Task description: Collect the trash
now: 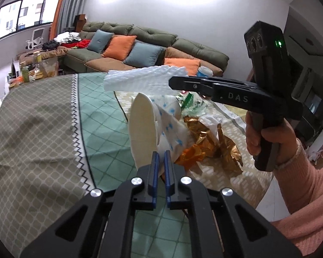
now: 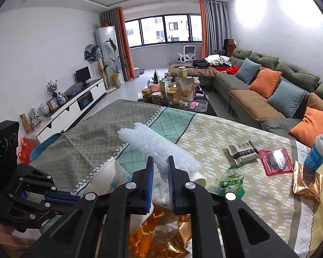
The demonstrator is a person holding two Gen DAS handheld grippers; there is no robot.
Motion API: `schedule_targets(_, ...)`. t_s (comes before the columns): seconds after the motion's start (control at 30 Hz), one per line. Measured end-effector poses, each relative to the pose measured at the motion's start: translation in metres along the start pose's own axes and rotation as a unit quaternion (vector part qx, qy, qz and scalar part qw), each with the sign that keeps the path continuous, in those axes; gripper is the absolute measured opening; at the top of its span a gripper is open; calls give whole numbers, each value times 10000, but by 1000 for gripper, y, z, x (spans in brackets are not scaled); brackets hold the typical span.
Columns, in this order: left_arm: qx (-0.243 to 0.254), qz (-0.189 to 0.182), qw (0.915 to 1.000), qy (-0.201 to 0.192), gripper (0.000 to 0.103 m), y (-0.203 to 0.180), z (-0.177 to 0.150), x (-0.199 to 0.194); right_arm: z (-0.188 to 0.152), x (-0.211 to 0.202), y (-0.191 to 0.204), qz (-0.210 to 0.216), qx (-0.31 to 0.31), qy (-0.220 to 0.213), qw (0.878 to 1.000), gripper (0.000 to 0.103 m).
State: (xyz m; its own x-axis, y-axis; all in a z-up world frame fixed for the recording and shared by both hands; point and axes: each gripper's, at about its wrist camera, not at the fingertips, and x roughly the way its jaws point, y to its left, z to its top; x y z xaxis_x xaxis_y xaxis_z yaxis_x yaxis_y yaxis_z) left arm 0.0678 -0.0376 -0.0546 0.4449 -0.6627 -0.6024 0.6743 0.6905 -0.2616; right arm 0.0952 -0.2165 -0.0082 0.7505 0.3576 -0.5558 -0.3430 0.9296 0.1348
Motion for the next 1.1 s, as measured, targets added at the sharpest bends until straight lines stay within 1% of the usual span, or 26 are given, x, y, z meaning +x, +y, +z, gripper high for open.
schedule_targets(0.17, -87, 224, 9993, -274, 5, 4, -2, -24, 4, -3, 9, 146, -5, -98, 9998, 13)
schedule_targets(0.27, -136, 398, 9984, -384, 5, 7, -5, -38, 7, -5, 16, 269, -9, -140, 9995, 13)
schedule_targets(0.47, -241, 574, 9966, -545, 5, 14, -12, -62, 9, -3, 31, 464, -56, -172, 9988, 13)
schedule_targets(0.57, -293, 535, 9968, -520, 6, 20, -16, -67, 9, 2, 37, 554, -90, -118, 9984, 13)
schedule_targets(0.63, -374, 473, 9972, -431, 6, 24, -19, -64, 6, 6, 40, 596, -111, -52, 9982, 13)
schedule_targets(0.73, -513, 493, 9969, -342, 6, 31, -25, -57, 1, 14, 43, 602, -86, 86, 9981, 13)
schedule_targets(0.77, -589, 395, 9969, -343, 11, 34, -26, -56, -1, 16, 42, 623, -61, 133, 9980, 13)
schedule_targets(0.8, -663, 375, 9964, -372, 15, 37, -26, -55, -3, 18, 42, 617, -52, 170, 9979, 13)
schedule_targets(0.83, -697, 431, 9958, -397, 23, 40, -27, -56, -4, 19, 42, 617, -49, 196, 9979, 13)
schedule_targets(0.87, -718, 466, 9955, -417, 27, 41, -27, -55, -6, 20, 41, 625, -40, 224, 9978, 13)
schedule_targets(0.9, -771, 486, 9949, -438, 27, 44, -27, -55, -6, 21, 41, 626, -34, 240, 9977, 13)
schedule_targets(0.93, -823, 486, 9944, -441, 31, 47, -27, -54, -8, 22, 41, 631, -19, 267, 9976, 13)
schedule_targets(0.97, -863, 480, 9942, -435, 40, 48, -27, -53, -9, 23, 40, 643, -7, 290, 9975, 13)
schedule_targets(1.0, -905, 470, 9939, -418, 44, 50, -27, -50, -10, 25, 41, 653, -10, 315, 9974, 13)
schedule_targets(1.1, -1005, 286, 9941, -282, 45, 57, -28, -39, -15, 30, 43, 679, -23, 396, 9969, 13)
